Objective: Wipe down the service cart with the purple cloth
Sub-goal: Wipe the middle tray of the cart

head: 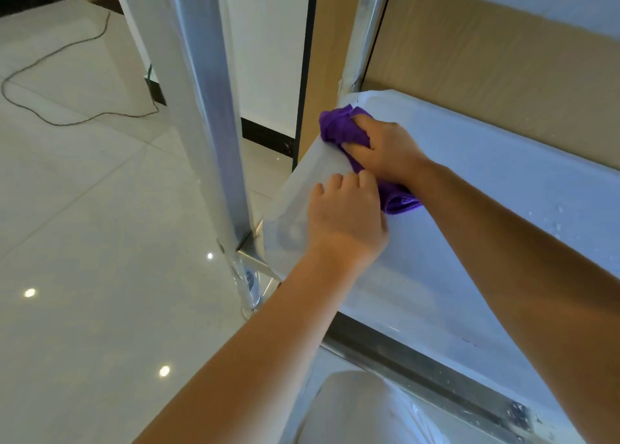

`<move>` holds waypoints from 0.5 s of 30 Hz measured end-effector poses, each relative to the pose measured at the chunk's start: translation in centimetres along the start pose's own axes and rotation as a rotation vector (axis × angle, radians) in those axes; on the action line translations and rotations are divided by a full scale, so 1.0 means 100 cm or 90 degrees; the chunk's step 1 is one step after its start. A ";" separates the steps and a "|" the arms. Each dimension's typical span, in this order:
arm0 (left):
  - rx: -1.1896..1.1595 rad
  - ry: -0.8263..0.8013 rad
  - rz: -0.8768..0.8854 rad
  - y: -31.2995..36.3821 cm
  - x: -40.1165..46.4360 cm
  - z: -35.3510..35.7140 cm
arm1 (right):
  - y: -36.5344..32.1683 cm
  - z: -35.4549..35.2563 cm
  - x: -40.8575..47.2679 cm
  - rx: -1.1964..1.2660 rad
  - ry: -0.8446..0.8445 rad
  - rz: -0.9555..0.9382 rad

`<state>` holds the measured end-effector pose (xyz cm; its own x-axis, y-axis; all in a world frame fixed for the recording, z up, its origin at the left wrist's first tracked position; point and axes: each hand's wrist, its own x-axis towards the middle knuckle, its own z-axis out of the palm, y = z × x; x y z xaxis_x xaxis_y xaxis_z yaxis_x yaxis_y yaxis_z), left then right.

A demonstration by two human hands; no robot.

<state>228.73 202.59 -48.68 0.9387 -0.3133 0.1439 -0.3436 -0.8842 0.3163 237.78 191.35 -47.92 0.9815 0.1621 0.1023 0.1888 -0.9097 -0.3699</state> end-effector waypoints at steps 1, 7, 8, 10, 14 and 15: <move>-0.004 -0.006 -0.012 -0.002 0.001 0.001 | 0.004 0.001 0.007 0.004 0.009 0.001; -0.012 -0.075 -0.048 -0.003 0.003 0.006 | 0.026 -0.003 0.042 -0.029 0.040 0.044; -0.019 -0.070 -0.049 -0.003 0.003 0.006 | 0.029 -0.004 0.046 -0.032 0.042 0.053; -0.025 -0.062 -0.054 -0.004 0.003 0.007 | 0.033 -0.005 0.057 -0.035 0.044 0.067; -0.022 -0.065 -0.053 -0.003 0.003 0.009 | 0.042 -0.008 0.078 -0.044 0.038 0.112; -0.022 -0.064 -0.052 -0.003 0.004 0.010 | 0.045 -0.008 0.084 -0.045 0.036 0.122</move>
<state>229.24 202.44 -49.63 0.9610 -0.2757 0.0229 -0.2656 -0.8962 0.3555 246.80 188.33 -47.93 0.9954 -0.0366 0.0886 -0.0061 -0.9468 -0.3219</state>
